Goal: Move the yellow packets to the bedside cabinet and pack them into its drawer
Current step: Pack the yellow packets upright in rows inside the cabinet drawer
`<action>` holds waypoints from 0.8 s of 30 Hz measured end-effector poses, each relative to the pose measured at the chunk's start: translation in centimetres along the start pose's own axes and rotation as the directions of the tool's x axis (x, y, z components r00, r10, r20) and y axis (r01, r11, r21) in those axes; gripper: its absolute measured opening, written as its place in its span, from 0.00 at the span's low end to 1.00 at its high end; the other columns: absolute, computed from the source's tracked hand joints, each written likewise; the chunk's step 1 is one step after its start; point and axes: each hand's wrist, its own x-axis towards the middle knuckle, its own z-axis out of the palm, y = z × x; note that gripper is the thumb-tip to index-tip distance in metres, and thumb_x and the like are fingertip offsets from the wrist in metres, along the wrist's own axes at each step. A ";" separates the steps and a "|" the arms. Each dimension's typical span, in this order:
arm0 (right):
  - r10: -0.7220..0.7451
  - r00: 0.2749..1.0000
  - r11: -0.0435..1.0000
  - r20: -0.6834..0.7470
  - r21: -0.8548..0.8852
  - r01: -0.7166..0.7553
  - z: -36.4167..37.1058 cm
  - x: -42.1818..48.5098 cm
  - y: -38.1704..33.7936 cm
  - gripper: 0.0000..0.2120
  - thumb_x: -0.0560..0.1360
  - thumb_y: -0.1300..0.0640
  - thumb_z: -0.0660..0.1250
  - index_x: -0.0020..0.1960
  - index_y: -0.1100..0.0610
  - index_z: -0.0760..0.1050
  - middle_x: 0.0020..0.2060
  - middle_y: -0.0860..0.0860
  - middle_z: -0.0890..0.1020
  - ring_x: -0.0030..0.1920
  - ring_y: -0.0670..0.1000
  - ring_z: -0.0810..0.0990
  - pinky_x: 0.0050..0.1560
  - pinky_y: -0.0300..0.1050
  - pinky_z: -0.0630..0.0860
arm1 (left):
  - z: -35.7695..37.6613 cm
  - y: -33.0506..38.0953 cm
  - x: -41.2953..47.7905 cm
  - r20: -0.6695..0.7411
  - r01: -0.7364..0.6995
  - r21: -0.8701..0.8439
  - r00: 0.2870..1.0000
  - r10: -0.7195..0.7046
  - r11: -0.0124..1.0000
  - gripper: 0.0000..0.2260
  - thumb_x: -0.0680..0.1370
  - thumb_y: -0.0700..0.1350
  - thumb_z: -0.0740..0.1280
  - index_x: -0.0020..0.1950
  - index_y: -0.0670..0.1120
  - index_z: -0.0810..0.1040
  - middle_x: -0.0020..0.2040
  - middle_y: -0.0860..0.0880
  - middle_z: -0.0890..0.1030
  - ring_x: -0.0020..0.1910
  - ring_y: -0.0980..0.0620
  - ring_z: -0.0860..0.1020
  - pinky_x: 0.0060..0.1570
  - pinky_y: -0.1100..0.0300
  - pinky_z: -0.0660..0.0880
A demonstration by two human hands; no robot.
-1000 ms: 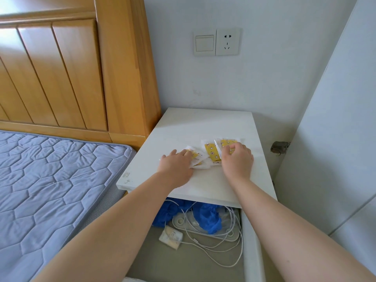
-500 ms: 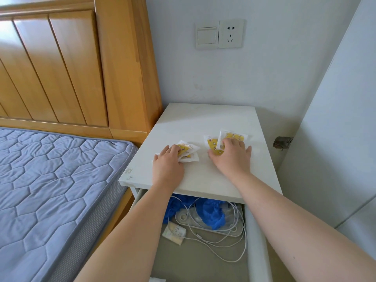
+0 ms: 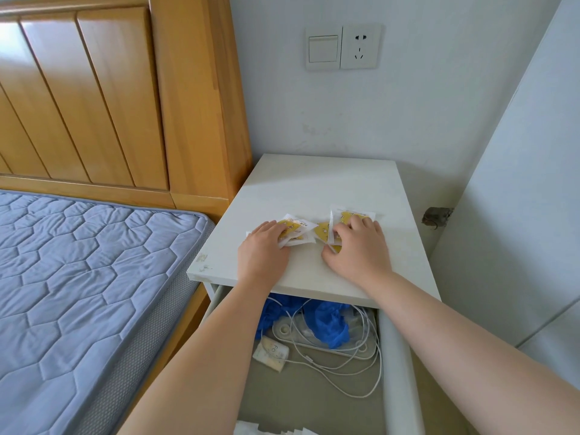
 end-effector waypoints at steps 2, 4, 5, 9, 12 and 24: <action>-0.045 0.999 0.997 -0.020 0.069 0.047 -0.5 -0.8 0.0 0.30 0.68 0.36 0.48 0.49 0.54 0.80 0.47 0.51 0.76 0.52 0.55 0.72 0.59 0.52 0.69 | 0.1 -0.1 0.1 0.002 0.013 -0.008 1.000 -0.013 1.000 0.19 0.78 0.42 0.61 0.69 0.51 0.73 0.68 0.54 0.74 0.67 0.52 0.69 0.60 0.59 0.66; -0.014 1.000 0.956 0.011 0.295 0.010 -1.6 -0.7 0.1 0.26 0.73 0.38 0.51 0.51 0.53 0.80 0.49 0.50 0.75 0.54 0.52 0.71 0.57 0.49 0.69 | 0.2 -0.1 0.1 -0.001 0.029 -0.014 1.000 -0.029 0.999 0.19 0.77 0.43 0.62 0.69 0.52 0.73 0.68 0.54 0.74 0.67 0.52 0.69 0.62 0.58 0.66; 0.025 0.999 0.904 0.036 0.425 -0.038 -2.2 -0.1 0.4 0.21 0.76 0.42 0.54 0.54 0.53 0.80 0.52 0.50 0.75 0.57 0.51 0.71 0.58 0.47 0.68 | 0.2 -0.1 0.1 -0.004 0.036 -0.021 0.999 -0.036 0.999 0.20 0.77 0.43 0.62 0.69 0.52 0.73 0.68 0.54 0.74 0.67 0.52 0.69 0.62 0.58 0.66; 0.165 0.945 0.890 0.282 0.371 -0.267 -3.4 3.7 2.2 0.21 0.76 0.55 0.62 0.69 0.55 0.68 0.68 0.54 0.68 0.69 0.54 0.63 0.67 0.51 0.65 | 0.1 0.0 0.0 -0.005 0.040 -0.027 0.999 -0.040 0.999 0.20 0.77 0.41 0.61 0.69 0.51 0.73 0.68 0.53 0.74 0.67 0.52 0.69 0.62 0.58 0.67; 0.074 0.819 0.926 0.569 0.266 -0.269 -3.9 5.5 2.6 0.32 0.75 0.52 0.69 0.74 0.56 0.60 0.71 0.53 0.66 0.70 0.54 0.66 0.68 0.47 0.65 | -0.1 0.1 -0.1 -0.001 0.042 -0.031 0.999 -0.042 0.999 0.21 0.77 0.41 0.62 0.70 0.51 0.72 0.68 0.53 0.73 0.68 0.52 0.69 0.62 0.59 0.66; -0.084 0.648 0.977 0.757 -0.066 0.203 -5.2 9.1 0.1 0.44 0.65 0.41 0.76 0.74 0.53 0.60 0.68 0.49 0.69 0.67 0.53 0.69 0.65 0.49 0.69 | -0.3 0.3 0.1 -0.007 0.073 -0.072 0.997 -0.073 0.995 0.19 0.77 0.49 0.65 0.68 0.50 0.74 0.66 0.51 0.75 0.67 0.52 0.69 0.63 0.59 0.63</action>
